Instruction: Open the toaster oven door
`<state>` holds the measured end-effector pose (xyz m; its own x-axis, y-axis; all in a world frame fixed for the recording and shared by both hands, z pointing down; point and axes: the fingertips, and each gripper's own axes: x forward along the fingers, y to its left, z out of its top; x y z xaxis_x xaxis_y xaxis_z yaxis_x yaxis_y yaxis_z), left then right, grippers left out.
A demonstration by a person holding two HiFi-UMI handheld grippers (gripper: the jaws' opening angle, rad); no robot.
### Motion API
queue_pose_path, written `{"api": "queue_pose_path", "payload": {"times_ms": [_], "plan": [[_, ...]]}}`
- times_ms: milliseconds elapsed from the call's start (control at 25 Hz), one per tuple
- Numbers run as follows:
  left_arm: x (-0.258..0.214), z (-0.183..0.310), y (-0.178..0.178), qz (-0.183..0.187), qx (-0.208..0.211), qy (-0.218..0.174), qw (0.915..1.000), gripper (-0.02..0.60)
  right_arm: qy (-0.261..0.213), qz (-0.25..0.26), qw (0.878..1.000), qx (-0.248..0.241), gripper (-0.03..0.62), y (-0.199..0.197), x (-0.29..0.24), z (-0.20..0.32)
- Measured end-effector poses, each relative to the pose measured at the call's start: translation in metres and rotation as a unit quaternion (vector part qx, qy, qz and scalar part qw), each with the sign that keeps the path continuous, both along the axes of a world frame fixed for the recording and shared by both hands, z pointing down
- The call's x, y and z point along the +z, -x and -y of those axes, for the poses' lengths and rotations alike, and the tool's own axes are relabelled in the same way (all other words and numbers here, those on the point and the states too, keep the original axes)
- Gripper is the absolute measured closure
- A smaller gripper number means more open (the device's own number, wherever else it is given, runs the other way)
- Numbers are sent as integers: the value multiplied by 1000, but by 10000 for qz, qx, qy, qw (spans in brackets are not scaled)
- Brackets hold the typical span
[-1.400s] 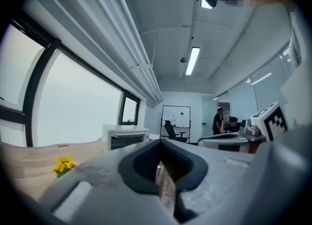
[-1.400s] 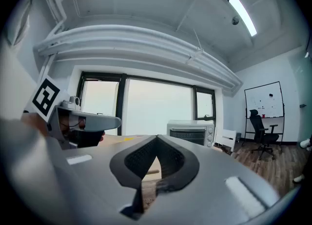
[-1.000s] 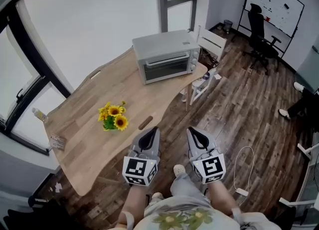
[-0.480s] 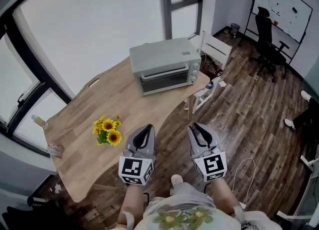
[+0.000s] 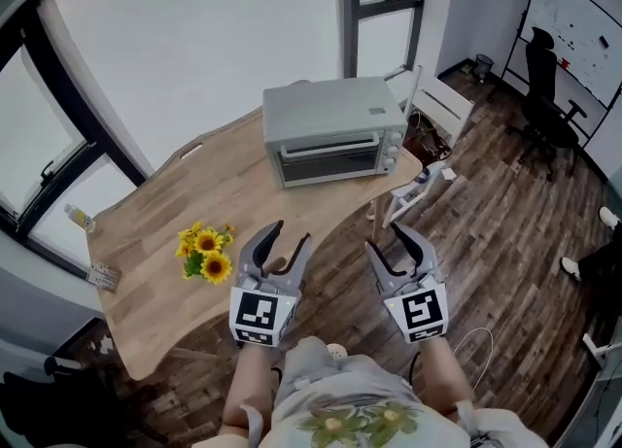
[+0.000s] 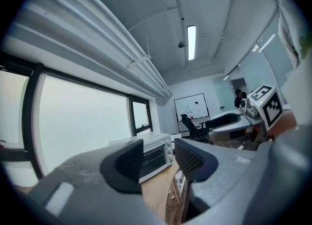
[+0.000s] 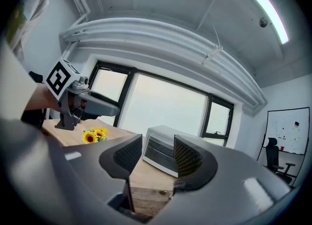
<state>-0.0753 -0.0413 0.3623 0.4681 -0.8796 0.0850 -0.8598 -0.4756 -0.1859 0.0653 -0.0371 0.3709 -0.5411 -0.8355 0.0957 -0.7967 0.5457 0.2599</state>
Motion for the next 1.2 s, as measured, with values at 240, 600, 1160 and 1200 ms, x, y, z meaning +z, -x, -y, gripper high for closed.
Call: {"api": "queue_pose_path", "payload": {"times_ms": [240,600,1160,1200], "plan": [[15,24,-3,446,213,295,9983,360,-129,-252,9995,-158,398,2,-3,24],[20,73,12,820,73,289,9962,360,-54,-491,9983,-311,396,10,6,72],[46,169,22,1342,177,531,9894,360,87,-1013,9934,-532,396,21,33,166],[52,174,21,1347,194,597,9889,360,137,-1062,9927,-552,396,21,36,171]]}}
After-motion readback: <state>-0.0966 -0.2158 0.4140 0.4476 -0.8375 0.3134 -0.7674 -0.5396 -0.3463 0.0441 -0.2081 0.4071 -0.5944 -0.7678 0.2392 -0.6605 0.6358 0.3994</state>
